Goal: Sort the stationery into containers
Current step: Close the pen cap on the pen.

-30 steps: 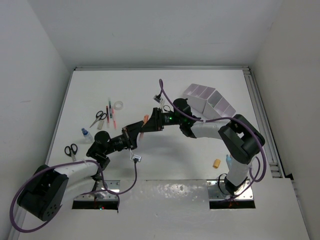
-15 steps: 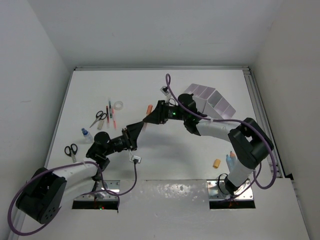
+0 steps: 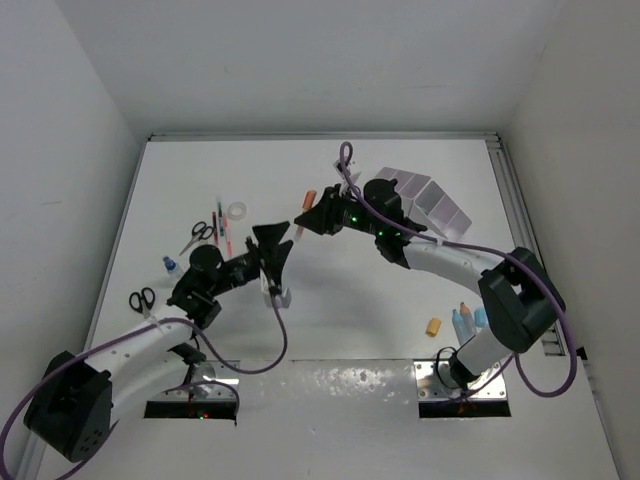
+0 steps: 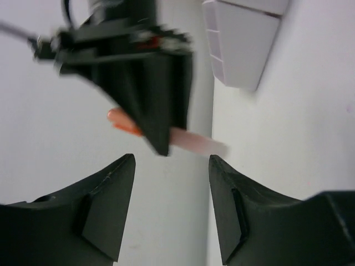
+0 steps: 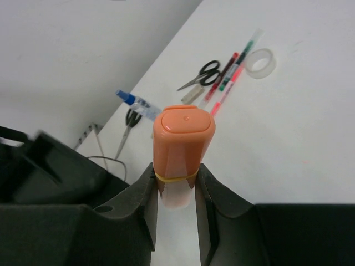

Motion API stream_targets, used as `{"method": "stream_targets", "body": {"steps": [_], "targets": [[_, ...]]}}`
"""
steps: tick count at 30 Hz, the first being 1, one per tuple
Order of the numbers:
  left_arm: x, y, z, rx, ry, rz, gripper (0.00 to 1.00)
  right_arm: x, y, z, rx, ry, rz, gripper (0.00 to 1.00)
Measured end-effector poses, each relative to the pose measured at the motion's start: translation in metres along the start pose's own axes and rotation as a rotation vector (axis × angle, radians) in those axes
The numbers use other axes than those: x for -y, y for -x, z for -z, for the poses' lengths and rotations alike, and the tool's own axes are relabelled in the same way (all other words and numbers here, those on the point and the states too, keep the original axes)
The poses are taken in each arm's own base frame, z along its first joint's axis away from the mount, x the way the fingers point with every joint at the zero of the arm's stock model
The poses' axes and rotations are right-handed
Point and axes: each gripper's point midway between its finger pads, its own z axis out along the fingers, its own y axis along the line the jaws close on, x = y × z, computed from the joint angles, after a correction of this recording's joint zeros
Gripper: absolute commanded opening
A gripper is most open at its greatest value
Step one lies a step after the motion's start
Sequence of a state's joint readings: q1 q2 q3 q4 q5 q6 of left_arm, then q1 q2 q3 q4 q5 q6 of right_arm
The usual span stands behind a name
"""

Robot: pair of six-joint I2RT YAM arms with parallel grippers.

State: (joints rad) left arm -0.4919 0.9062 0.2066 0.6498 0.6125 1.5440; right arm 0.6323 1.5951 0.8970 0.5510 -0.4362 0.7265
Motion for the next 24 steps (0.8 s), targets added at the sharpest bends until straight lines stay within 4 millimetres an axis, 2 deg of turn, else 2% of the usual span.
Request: {"method": "stream_targets", "body": {"steps": [3,6,7,9,11,15,19,24], "targets": [[-0.048,-0.014,-0.012,-0.06,0.043,0.265,0.56,0.005,0.009,0.006,0.018,-0.061,0.043,0.0],[-0.1,-0.02,-0.023,-0.085,0.092,0.541,0.62,0.004,0.027,0.013,0.058,-0.117,0.106,0.0],[-0.112,-0.018,-0.025,-0.083,0.104,0.63,0.64,0.003,0.034,0.016,0.077,-0.134,0.126,0.0],[-0.12,-0.013,-0.028,-0.076,0.111,0.799,0.65,0.0,0.046,0.02,0.113,-0.16,0.156,0.0],[-0.115,-0.009,-0.029,-0.081,0.096,0.943,0.65,-0.002,0.053,0.024,0.135,-0.184,0.177,0.0],[-0.086,-0.002,-0.034,-0.121,0.026,1.156,0.67,-0.001,0.053,0.026,0.142,-0.233,0.196,0.0],[-0.066,-0.001,-0.037,-0.161,-0.019,1.266,0.68,0.002,0.047,0.025,0.131,-0.274,0.202,0.0],[-0.049,-0.008,-0.043,-0.211,-0.033,1.359,0.63,-0.004,0.04,0.023,0.122,-0.284,0.206,0.0]]}}
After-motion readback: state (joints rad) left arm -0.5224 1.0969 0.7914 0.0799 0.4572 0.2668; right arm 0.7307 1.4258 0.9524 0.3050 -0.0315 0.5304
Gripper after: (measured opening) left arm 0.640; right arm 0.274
